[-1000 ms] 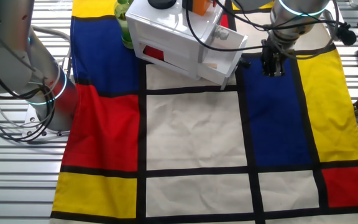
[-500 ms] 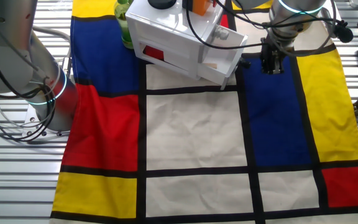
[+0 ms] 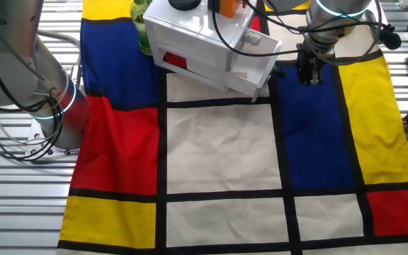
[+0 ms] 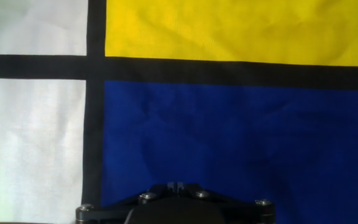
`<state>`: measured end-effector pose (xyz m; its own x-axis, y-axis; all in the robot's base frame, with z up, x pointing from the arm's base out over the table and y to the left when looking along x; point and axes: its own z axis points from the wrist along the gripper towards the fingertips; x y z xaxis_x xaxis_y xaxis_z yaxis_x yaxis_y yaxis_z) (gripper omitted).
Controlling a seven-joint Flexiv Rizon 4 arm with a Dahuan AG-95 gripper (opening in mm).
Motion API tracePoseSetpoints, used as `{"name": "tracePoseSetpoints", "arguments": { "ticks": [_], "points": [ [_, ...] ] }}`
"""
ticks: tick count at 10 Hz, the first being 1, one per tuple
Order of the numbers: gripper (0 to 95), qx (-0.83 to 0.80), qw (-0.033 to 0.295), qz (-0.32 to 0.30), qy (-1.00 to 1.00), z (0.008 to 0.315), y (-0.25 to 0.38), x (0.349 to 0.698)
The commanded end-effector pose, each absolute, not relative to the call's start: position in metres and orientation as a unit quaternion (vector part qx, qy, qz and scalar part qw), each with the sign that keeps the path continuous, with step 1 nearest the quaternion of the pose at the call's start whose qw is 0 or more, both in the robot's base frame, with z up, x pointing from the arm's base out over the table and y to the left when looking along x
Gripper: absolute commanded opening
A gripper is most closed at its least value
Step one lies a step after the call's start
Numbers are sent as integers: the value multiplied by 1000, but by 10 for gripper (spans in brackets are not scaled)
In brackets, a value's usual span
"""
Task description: Use the gripper to push and close the drawer
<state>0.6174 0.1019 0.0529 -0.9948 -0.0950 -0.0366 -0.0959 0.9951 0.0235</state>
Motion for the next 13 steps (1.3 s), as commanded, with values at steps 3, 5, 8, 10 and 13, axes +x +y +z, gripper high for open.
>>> {"name": "tracePoseSetpoints", "arguments": {
  "ticks": [3,5,8,10,13],
  "points": [
    [0,-48,17,12,999,48,102,618],
    [0,-52,15,15,998,48,102,618],
    [0,-49,6,15,999,48,104,617],
    [0,-49,1,18,999,48,105,617],
    [0,-46,-5,20,999,48,108,616]
  ]
}}
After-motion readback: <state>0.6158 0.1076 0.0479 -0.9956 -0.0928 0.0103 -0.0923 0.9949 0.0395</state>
